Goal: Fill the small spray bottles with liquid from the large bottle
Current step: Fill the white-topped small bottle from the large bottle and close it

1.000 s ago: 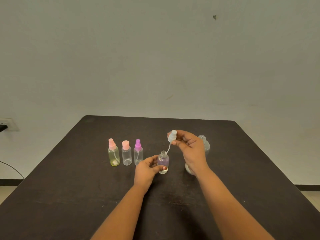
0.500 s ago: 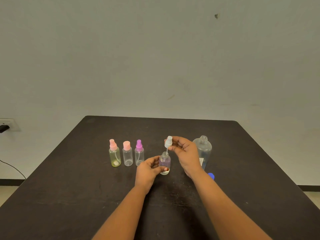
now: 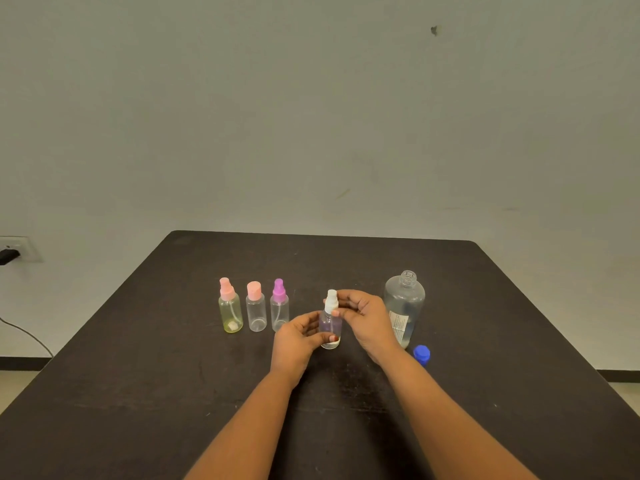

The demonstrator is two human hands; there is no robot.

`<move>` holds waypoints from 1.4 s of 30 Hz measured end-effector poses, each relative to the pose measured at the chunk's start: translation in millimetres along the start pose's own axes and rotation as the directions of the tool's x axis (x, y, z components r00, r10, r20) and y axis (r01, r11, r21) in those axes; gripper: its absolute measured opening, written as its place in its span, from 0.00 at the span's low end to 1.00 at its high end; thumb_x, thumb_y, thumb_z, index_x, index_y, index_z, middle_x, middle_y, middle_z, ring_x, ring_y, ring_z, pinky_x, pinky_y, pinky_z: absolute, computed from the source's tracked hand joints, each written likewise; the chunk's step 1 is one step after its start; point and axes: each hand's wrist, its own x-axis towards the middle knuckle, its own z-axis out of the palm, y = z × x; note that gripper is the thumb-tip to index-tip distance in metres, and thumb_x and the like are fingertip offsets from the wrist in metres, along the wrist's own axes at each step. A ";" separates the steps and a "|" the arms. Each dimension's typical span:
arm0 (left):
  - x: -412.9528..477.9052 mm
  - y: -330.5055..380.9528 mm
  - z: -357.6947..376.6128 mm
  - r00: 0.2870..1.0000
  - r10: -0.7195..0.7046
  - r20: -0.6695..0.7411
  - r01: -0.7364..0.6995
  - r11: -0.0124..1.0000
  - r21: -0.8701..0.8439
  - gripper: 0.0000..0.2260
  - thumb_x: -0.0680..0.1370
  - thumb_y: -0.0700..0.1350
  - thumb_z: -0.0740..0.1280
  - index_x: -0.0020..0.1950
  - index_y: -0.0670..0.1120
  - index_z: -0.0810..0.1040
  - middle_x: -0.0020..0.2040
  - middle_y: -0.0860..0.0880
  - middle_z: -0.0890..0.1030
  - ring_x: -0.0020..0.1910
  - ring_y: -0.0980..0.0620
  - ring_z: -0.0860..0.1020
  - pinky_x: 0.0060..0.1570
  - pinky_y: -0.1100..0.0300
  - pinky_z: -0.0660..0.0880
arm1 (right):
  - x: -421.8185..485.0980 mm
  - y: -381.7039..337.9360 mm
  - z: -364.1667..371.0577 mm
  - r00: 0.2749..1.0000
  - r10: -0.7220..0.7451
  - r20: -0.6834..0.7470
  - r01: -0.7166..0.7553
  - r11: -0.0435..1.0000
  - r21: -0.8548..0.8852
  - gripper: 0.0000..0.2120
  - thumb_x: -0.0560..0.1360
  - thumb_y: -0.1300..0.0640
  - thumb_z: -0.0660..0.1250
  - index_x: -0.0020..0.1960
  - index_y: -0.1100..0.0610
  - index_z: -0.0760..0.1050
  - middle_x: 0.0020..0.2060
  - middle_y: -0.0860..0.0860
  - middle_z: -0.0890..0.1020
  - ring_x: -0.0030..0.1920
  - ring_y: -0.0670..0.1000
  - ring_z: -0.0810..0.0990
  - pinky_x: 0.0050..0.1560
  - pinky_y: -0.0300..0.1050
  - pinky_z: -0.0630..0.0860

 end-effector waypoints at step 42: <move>-1.2 0.4 1.6 1.000 0.022 -0.004 -0.022 0.999 0.047 0.21 0.68 0.36 0.74 0.61 0.46 0.77 0.51 0.53 0.83 0.51 0.59 0.81 0.56 0.62 0.76 | -2.6 -13.5 2.0 1.000 0.010 -0.015 -0.013 0.981 -0.194 0.21 0.71 0.71 0.67 0.61 0.55 0.76 0.54 0.50 0.81 0.55 0.47 0.79 0.57 0.39 0.76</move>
